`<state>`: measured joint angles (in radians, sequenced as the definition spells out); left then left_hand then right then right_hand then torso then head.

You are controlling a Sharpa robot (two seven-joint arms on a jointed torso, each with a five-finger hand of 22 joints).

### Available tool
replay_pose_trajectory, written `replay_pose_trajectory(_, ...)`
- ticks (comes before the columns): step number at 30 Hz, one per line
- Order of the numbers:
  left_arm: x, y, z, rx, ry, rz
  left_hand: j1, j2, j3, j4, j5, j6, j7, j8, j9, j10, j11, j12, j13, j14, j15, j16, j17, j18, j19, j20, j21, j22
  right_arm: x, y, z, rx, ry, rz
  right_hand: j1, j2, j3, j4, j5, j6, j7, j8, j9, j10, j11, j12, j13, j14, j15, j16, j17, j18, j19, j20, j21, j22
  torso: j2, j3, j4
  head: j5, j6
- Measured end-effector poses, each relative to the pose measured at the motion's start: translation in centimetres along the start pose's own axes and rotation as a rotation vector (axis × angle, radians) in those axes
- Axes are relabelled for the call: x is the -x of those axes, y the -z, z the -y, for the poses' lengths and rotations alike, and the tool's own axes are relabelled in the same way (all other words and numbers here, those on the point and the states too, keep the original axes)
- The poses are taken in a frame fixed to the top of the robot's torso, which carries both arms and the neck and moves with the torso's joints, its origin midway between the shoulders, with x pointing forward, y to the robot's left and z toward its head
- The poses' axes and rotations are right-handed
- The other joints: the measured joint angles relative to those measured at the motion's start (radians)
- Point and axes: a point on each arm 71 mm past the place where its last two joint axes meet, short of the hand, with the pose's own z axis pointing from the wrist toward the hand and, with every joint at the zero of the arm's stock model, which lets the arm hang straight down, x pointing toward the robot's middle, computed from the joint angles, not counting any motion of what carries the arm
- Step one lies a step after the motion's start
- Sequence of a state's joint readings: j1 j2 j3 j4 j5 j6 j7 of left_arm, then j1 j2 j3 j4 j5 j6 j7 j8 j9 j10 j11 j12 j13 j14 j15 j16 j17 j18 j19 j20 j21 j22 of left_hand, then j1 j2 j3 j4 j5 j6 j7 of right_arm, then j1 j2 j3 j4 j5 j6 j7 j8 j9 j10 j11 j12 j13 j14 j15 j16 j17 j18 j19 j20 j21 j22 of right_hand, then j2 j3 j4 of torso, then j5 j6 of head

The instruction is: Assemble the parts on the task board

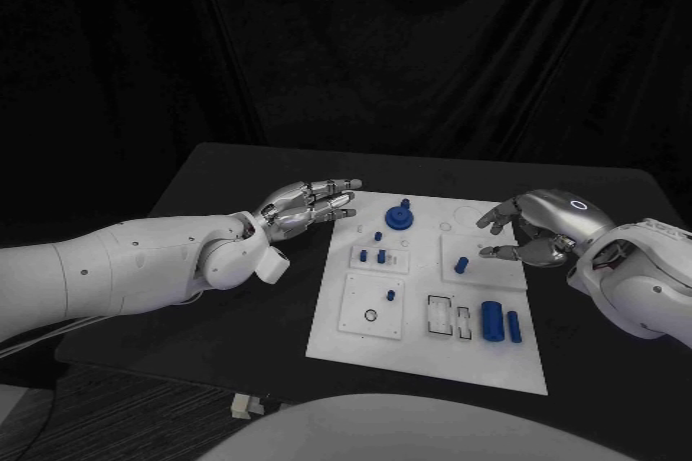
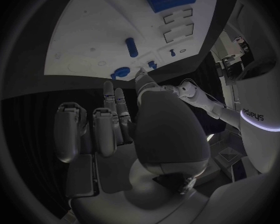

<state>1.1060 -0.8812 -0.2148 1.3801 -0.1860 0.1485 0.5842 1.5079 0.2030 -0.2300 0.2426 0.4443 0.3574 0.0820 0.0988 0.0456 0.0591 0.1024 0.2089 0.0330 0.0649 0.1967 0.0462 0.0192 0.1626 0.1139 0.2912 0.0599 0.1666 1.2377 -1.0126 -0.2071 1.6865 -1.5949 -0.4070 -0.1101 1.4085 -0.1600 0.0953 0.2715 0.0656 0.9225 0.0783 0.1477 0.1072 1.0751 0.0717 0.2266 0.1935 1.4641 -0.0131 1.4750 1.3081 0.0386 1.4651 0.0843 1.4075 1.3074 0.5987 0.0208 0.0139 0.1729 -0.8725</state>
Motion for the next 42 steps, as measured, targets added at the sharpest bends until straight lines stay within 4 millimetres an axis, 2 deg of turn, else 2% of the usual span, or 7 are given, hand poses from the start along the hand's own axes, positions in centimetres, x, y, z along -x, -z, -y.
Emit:
replay_pose_trajectory(14,0.1,0.0,0.1,-0.011,-0.003,0.005,0.000,0.000,0.000,0.000,0.000,0.000,0.000,0.000,0.000,0.000,0.000,0.000,0.000,0.004,-0.004,0.000,0.001,0.000,0.000,0.000,0.004,0.001,-3.6,-0.7,0.4,-0.018,0.005,-0.075,-0.006,-0.014,-0.015,0.015,-0.012,0.000,0.000,-0.007,-0.008,-0.011,0.003,0.000,-0.005,0.000,0.000,-0.008,-0.013,0.000,0.003,0.003,-0.008,0.000,0.000,0.0002,0.0000,-0.001,0.000)
replay_pose_trajectory(17,0.1,0.0,0.1,-0.012,-0.003,0.005,0.000,0.000,0.000,0.000,0.001,0.000,0.000,0.000,0.000,0.000,0.000,0.000,0.000,0.004,-0.004,0.000,0.001,0.000,0.000,0.000,0.004,0.001,-3.9,-1.0,0.2,-0.012,0.005,-0.083,0.008,-0.014,-0.013,0.013,-0.009,0.018,0.020,-0.003,-0.006,-0.015,0.000,0.000,-0.006,0.000,0.000,-0.012,-0.018,0.000,0.003,0.003,-0.012,0.000,0.000,0.0002,0.0000,-0.003,0.000)
replay_pose_trajectory(21,0.1,0.0,0.1,-0.014,-0.003,0.006,0.000,0.000,0.000,0.000,0.004,0.000,0.000,0.000,0.000,0.000,0.000,0.000,0.000,0.004,-0.004,0.000,0.001,0.000,0.000,0.000,0.004,-0.004,-4.4,-1.4,0.0,-0.002,0.005,-0.095,0.046,-0.004,-0.003,0.003,0.058,0.019,0.028,-0.002,0.000,-0.034,0.003,0.012,-0.006,0.000,0.000,-0.016,-0.027,0.000,0.003,0.003,-0.023,0.000,0.000,0.0002,0.0000,-0.003,0.000)
replay_pose_trajectory(28,0.1,0.1,0.1,-0.019,-0.005,0.008,0.000,0.000,0.000,0.000,0.004,0.000,0.000,0.006,0.000,0.000,0.000,0.000,0.000,-0.006,-0.013,0.000,-0.001,0.000,-0.008,0.000,-0.003,-0.022,-5.2,-2.0,-0.6,0.016,-0.001,-0.119,0.070,0.000,0.009,-0.003,0.136,0.020,0.036,-0.002,0.007,-0.043,0.003,0.036,-0.005,0.000,0.000,-0.026,-0.050,0.000,0.003,0.003,-0.043,0.000,0.000,0.0002,0.0000,0.000,0.000)
replay_pose_trajectory(30,0.1,0.1,0.2,-0.020,-0.005,0.009,0.000,0.000,0.000,0.000,0.004,0.000,0.000,0.006,0.000,0.000,0.000,0.000,0.000,-0.006,-0.013,0.000,-0.001,0.000,-0.008,0.000,-0.003,-0.022,-5.4,-2.1,-0.7,0.020,-0.002,-0.124,0.083,-0.004,0.020,-0.002,0.198,0.030,0.046,0.010,0.014,-0.043,0.003,0.052,-0.001,0.000,0.000,-0.027,-0.053,0.000,0.003,0.003,-0.043,0.001,0.000,0.0002,0.0000,0.000,0.000)
replay_pose_trajectory(34,0.1,0.1,0.2,-0.021,-0.006,0.010,0.000,0.000,0.000,0.000,0.004,0.000,0.000,0.006,0.000,0.000,0.000,0.000,0.000,-0.006,-0.013,0.000,-0.001,0.000,-0.008,0.000,-0.003,-0.020,-5.5,-2.2,-0.9,0.028,-0.004,-0.131,0.099,-0.010,0.041,-0.004,0.283,0.031,0.047,0.023,0.025,-0.041,0.001,0.072,0.004,0.000,0.000,-0.031,-0.060,0.000,0.003,0.003,-0.052,0.001,0.000,0.0002,-0.0001,0.002,0.000)
replay_pose_trajectory(42,0.1,0.1,0.2,-0.023,-0.006,0.011,0.000,0.000,0.000,0.000,0.004,0.000,0.000,0.006,0.000,0.000,0.000,0.000,0.000,-0.006,-0.013,0.000,-0.001,0.000,-0.010,-0.002,-0.003,-0.026,-5.8,-2.6,-1.3,0.045,-0.007,-0.145,0.115,-0.017,0.076,-0.007,0.355,0.035,0.051,0.033,0.035,-0.041,0.001,0.090,0.007,0.000,0.000,-0.037,-0.073,0.000,0.003,0.003,-0.059,0.001,0.000,0.0003,0.0000,-0.001,0.000)
